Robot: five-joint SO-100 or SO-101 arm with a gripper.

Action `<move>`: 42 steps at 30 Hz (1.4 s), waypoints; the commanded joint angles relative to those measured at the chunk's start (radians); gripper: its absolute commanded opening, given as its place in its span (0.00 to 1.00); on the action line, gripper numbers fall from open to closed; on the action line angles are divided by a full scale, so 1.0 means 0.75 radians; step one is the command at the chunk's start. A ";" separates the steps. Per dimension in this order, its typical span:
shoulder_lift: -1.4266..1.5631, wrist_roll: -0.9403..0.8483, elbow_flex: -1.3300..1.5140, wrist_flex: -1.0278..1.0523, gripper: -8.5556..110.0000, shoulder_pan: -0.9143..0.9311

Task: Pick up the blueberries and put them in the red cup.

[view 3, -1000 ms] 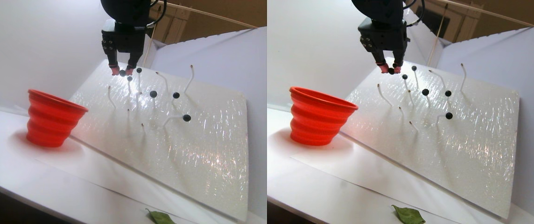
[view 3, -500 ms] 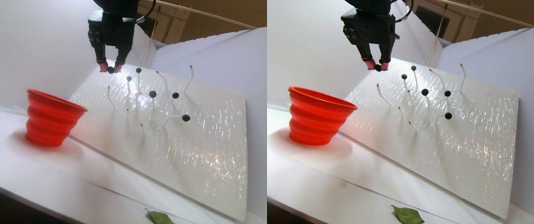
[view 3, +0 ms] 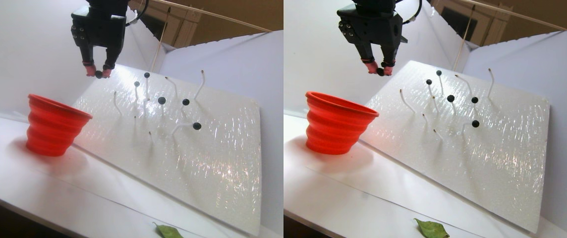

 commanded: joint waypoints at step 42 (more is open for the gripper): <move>-0.108 0.072 -0.090 -0.190 0.22 -0.106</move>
